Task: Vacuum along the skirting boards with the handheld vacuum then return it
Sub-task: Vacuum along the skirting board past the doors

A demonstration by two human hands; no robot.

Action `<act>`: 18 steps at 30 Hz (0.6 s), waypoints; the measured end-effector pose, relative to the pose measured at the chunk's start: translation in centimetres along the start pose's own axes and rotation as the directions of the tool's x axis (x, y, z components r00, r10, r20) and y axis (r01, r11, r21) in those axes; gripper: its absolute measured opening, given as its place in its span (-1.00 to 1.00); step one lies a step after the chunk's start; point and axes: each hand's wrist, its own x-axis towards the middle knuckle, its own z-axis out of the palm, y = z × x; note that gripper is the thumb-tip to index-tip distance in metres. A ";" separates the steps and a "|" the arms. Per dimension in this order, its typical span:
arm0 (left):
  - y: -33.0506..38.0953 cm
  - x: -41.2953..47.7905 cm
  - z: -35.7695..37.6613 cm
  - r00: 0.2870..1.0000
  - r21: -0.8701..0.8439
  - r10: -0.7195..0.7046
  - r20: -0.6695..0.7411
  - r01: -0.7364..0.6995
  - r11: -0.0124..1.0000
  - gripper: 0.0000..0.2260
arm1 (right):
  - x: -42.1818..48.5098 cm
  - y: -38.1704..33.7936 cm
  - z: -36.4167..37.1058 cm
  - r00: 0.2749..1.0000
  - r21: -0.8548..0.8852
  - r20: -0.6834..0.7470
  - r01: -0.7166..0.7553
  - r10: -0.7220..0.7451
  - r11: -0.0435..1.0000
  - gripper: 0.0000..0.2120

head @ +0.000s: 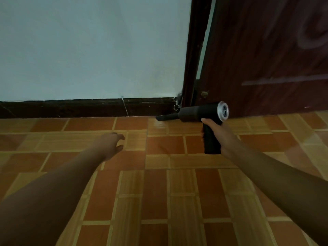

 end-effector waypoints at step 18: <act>-2.9 4.6 1.6 0.992 0.126 -0.007 0.126 -0.009 0.992 -0.63 | 7.1 3.8 4.5 0.815 -0.827 0.512 0.553 -0.271 0.103 -0.63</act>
